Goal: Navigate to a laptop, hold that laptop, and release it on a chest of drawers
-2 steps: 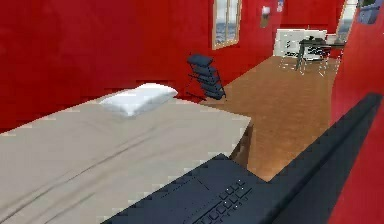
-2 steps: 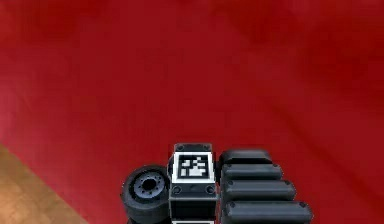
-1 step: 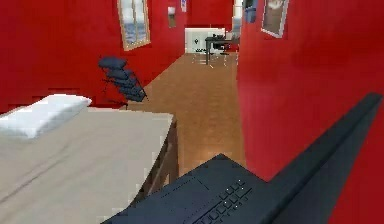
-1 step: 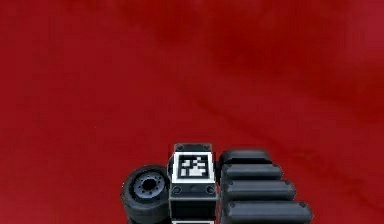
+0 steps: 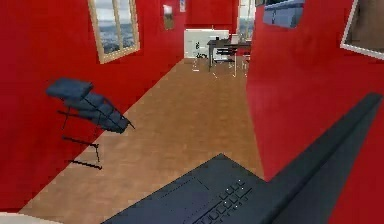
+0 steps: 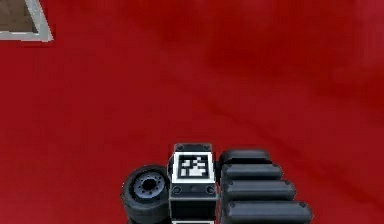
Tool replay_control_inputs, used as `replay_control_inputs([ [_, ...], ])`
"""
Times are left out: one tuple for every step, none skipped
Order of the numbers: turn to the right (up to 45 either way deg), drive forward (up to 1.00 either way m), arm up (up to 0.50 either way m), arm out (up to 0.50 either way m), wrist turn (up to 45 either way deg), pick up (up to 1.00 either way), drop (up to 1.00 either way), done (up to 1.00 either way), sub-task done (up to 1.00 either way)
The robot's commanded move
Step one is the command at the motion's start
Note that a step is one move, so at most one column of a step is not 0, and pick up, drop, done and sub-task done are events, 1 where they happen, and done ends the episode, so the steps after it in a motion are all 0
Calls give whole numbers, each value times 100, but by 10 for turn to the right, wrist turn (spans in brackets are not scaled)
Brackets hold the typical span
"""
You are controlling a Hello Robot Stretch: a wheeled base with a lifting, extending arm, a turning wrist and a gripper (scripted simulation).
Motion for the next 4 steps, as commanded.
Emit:
replay_control_inputs([
  [120,0,0,0,0,0,0,0,0],
  [0,20,0,0,0,0,0,0,0],
  [0,30,0,0,0,0,0,0,0],
  [-150,0,0,0,0,0,0,0,0],
])
